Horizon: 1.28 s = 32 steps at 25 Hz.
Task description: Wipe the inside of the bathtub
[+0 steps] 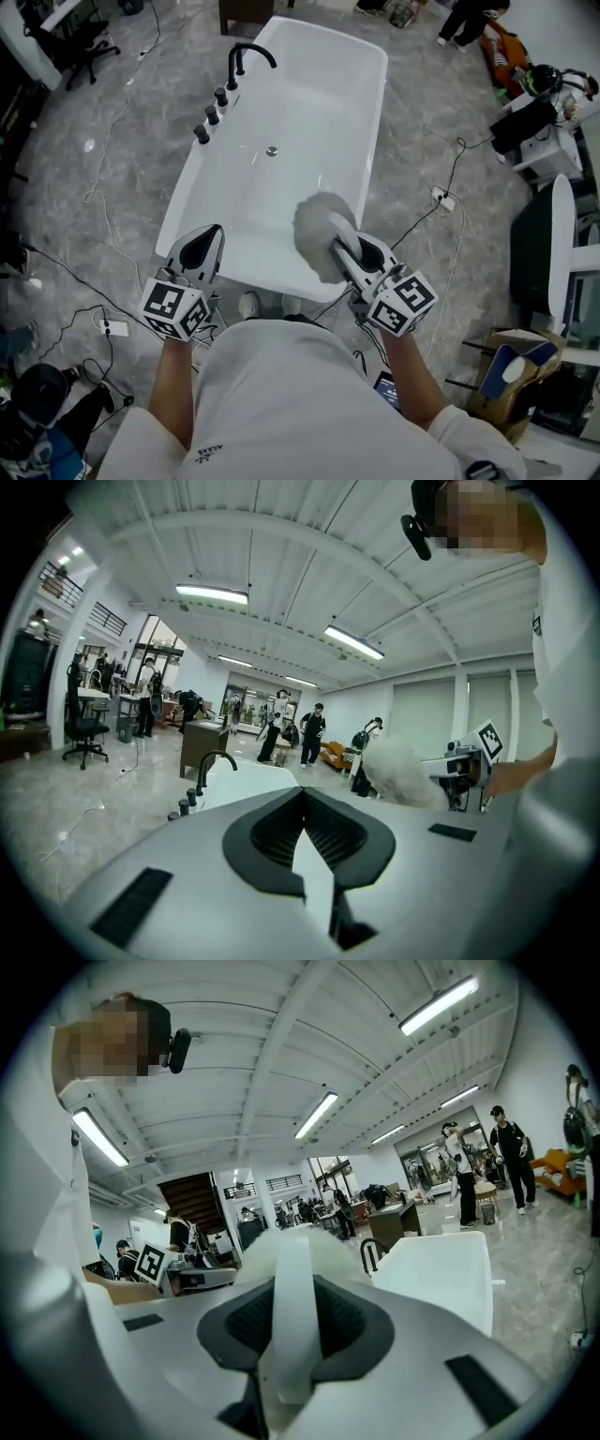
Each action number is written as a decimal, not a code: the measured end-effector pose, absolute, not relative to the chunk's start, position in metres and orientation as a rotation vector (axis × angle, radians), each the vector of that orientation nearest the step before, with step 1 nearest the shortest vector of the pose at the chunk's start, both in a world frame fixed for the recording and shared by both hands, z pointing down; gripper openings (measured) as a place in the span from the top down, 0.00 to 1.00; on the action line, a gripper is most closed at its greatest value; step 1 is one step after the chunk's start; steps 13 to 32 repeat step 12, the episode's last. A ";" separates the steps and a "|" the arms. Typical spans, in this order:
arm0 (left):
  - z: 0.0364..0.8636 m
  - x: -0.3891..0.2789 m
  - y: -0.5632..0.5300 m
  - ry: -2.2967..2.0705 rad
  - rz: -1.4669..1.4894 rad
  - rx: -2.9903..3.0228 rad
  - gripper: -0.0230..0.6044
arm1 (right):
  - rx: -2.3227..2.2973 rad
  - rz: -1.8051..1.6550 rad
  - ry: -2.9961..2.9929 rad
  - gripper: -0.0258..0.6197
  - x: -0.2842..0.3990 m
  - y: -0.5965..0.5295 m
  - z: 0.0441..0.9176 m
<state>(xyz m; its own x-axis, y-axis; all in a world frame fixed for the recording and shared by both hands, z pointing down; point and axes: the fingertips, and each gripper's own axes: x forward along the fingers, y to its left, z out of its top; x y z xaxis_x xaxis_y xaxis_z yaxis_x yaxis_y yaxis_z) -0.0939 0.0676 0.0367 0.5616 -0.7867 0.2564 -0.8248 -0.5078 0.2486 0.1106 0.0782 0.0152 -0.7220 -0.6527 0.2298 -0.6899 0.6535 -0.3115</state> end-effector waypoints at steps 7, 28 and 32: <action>0.039 -0.094 0.074 -1.286 0.189 2.489 0.95 | 1.151 0.574 -2.772 0.81 0.107 0.080 0.016; 0.038 -0.095 0.084 -1.278 0.158 2.471 0.95 | 1.153 0.616 -2.740 0.81 0.108 0.092 0.024; 0.038 -0.095 0.084 -1.278 0.158 2.471 0.95 | 1.153 0.616 -2.740 0.81 0.108 0.092 0.024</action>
